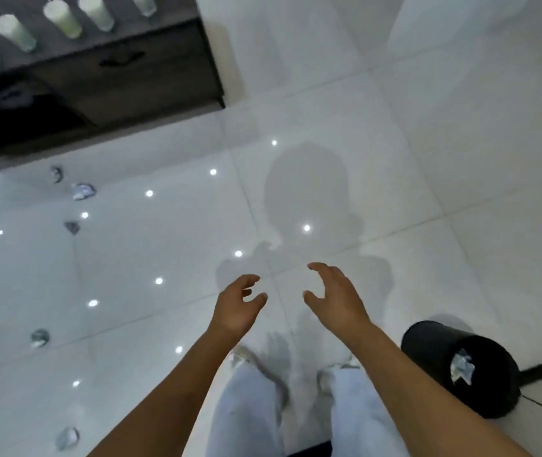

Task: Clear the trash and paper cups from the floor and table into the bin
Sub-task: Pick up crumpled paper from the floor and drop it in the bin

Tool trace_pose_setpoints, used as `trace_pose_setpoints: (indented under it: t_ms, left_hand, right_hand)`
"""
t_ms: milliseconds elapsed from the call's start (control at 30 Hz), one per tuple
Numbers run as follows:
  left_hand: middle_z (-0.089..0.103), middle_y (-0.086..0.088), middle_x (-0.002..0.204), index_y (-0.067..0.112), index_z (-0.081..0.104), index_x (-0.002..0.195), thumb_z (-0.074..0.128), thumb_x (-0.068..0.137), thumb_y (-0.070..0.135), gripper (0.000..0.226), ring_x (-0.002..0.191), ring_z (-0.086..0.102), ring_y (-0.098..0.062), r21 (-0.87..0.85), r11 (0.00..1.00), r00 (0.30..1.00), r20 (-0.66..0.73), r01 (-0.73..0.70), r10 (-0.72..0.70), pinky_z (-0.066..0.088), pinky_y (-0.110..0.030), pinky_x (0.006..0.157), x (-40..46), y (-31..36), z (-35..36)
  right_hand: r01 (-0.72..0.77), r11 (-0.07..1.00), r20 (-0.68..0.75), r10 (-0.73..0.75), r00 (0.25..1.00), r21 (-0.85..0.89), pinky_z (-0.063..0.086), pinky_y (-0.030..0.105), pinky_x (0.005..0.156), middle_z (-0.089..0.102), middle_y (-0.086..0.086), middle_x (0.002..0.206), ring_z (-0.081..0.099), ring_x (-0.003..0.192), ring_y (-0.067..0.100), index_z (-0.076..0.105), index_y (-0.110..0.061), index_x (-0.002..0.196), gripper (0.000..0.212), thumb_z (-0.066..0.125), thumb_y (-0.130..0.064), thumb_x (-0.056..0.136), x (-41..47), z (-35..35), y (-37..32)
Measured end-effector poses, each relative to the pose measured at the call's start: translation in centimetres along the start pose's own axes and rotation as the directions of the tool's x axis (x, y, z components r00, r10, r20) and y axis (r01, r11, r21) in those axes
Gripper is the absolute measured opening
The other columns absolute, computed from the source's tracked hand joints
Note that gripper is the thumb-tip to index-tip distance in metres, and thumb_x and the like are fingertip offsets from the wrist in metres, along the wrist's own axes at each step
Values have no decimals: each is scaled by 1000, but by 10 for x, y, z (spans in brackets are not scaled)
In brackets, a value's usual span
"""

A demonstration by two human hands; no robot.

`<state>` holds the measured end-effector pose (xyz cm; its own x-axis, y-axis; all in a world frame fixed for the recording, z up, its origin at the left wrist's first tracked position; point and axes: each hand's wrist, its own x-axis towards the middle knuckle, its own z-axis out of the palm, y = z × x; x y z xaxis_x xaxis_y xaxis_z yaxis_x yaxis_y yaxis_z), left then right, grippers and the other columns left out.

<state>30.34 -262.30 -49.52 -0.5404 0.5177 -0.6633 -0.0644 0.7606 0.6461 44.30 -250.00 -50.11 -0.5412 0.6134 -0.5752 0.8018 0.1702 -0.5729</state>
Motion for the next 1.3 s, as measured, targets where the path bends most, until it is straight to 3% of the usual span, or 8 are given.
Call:
trace_pose_setpoints:
  t_ms: [167,333,533,800,933,1133,1300]
  left_hand:
    - [57,4,123,17,57,122,64,88,15,35,109,55,-14,-188,975,970,-184,122,-157,41,-23,86,-22,-90,-144]
    - [58,4,120,15,58,120,66,87,12,35,109,56,-16,-413,891,885,-322,187,-335,43,-25,85,-46,-169,-248]
    - [58,6,118,20,58,118,66,87,15,33,107,55,-14,-632,757,787,-377,167,-489,43,-24,81,-57,-228,-326]
    - [58,5,118,20,59,116,66,86,14,31,104,57,-15,-770,626,669,-401,123,-625,42,-24,80,6,-262,-438]
    - [57,4,117,19,59,118,66,86,14,33,106,56,-15,-798,591,656,-385,117,-649,41,-24,83,50,-262,-498]
    - [57,8,113,20,58,117,66,86,15,33,104,55,-12,-807,582,675,-377,96,-634,41,-22,80,101,-280,-574]
    - [61,4,109,18,60,116,65,86,12,31,99,58,-12,-815,564,682,-337,134,-649,40,-22,83,138,-315,-627]
  right_hand:
    - [159,983,177,-142,974,-89,40,30,99,45,0,138,44,124,20,40,-27,139,51,58,-25,91,12,100,-136]
    - [342,926,351,-271,896,-160,39,29,99,45,0,138,45,124,19,40,-26,138,51,58,-25,91,17,193,-249]
    - [451,865,502,-296,813,-220,40,32,101,48,1,135,46,122,19,42,-26,138,51,59,-24,90,35,276,-349]
    - [530,813,611,-297,734,-241,38,21,92,49,3,134,50,120,17,44,-23,137,51,62,-23,89,125,363,-475]
    - [549,781,613,-285,737,-298,38,21,85,50,4,132,52,114,18,44,-23,136,51,62,-24,89,173,389,-535]
    - [534,769,618,-238,749,-351,43,30,96,50,7,131,50,117,21,44,-20,136,52,64,-21,88,219,434,-604]
    - [503,779,595,-215,775,-374,41,28,95,50,5,131,50,118,20,44,-21,135,52,64,-21,87,248,474,-642]
